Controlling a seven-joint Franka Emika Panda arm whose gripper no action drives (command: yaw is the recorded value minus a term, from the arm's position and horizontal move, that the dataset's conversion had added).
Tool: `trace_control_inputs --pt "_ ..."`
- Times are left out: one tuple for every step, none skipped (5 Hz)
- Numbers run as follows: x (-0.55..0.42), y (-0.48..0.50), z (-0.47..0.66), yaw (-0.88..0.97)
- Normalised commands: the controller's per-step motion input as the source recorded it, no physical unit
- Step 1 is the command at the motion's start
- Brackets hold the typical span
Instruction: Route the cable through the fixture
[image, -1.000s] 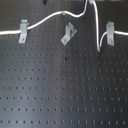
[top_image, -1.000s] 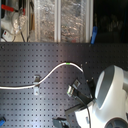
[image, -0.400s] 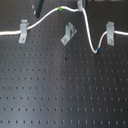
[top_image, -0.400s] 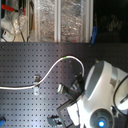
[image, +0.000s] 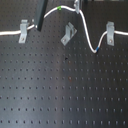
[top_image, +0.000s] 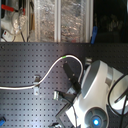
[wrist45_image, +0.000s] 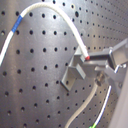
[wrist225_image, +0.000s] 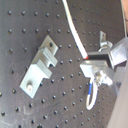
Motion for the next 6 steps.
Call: trace_control_inputs --pt "-0.208 0.071 0.14 -0.76" --pt "-0.43 0.115 0.37 -0.04" --pt "-0.407 0.139 0.24 -0.03" --pt "-0.062 -0.012 0.11 0.0" --pt "-0.243 0.11 0.57 0.0" --pt "0.009 0.01 0.0 0.0"
